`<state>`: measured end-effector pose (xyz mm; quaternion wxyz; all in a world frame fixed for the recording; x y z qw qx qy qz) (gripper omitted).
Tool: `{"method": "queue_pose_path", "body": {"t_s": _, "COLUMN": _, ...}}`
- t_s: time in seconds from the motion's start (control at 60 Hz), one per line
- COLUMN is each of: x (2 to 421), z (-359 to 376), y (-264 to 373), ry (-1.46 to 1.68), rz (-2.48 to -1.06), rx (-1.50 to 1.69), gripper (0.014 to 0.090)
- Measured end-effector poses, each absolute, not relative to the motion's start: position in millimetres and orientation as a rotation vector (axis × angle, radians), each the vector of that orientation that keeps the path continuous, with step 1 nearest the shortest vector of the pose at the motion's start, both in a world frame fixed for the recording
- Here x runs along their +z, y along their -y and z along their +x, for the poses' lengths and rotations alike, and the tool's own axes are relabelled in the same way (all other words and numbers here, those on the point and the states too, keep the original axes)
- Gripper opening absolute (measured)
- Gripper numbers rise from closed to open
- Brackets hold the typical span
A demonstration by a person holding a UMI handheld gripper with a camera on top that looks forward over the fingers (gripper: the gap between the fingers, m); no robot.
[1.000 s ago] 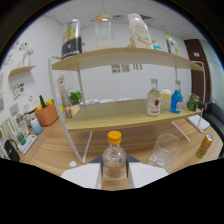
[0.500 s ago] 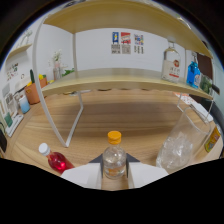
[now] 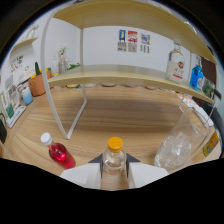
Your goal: Make me a cup of Vodka Sunrise.
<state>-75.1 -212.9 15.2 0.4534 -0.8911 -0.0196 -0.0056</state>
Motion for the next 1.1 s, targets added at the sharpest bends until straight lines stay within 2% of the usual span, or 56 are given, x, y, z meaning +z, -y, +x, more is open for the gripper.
{"method": "queue_pose_path", "body": {"t_s": 0.05, "x": 15.4, "z": -74.7, "y": 215.2, "ry": 0.054, "rz": -2.21, "rx": -0.013, "gripper": 0.0384}}
{"method": "queue_pose_path", "body": {"t_s": 0.1, "x": 17.1, "z": -73.9, "y": 218.0, "ry": 0.069, "rz": -2.213, "rx": -0.019, "gripper": 0.0475}}
{"method": "queue_pose_path", "body": {"t_s": 0.117, "x": 18.6, "z": -75.0, "y": 219.3, "ry": 0.077, "rz": -2.211, "rx": -0.015, "gripper": 0.0478}}
{"method": "queue_pose_path", "body": {"t_s": 0.133, "x": 20.6, "z": -75.9, "y": 220.6, "ry": 0.084, "rz": -2.209, "rx": -0.01, "gripper": 0.0576}}
{"method": "queue_pose_path", "body": {"t_s": 0.167, "x": 25.9, "z": -76.8, "y": 223.7, "ry": 0.095, "rz": -2.202, "rx": -0.001, "gripper": 0.0666}}
{"method": "queue_pose_path", "body": {"t_s": 0.25, "x": 45.7, "z": -80.5, "y": 234.5, "ry": 0.124, "rz": -2.176, "rx": 0.019, "gripper": 0.0822}}
{"method": "queue_pose_path", "body": {"t_s": 0.283, "x": 56.7, "z": -80.2, "y": 240.0, "ry": 0.131, "rz": -2.158, "rx": 0.023, "gripper": 0.0863}}
{"method": "queue_pose_path", "body": {"t_s": 0.517, "x": 134.9, "z": -57.3, "y": 290.6, "ry": 0.093, "rz": -2.046, "rx": 0.055, "gripper": 0.0863}}
{"method": "queue_pose_path", "body": {"t_s": 0.817, "x": 168.2, "z": 25.7, "y": 334.2, "ry": -0.022, "rz": -2.043, "rx": -0.004, "gripper": 0.0862}}
{"method": "queue_pose_path", "body": {"t_s": 0.95, "x": 227.0, "z": 61.6, "y": 317.9, "ry": -0.069, "rz": -1.958, "rx": -0.015, "gripper": 0.0865}}
{"method": "queue_pose_path", "body": {"t_s": 1.1, "x": 303.8, "z": 97.4, "y": 271.1, "ry": -0.105, "rz": -1.844, "rx": -0.027, "gripper": 0.0857}}
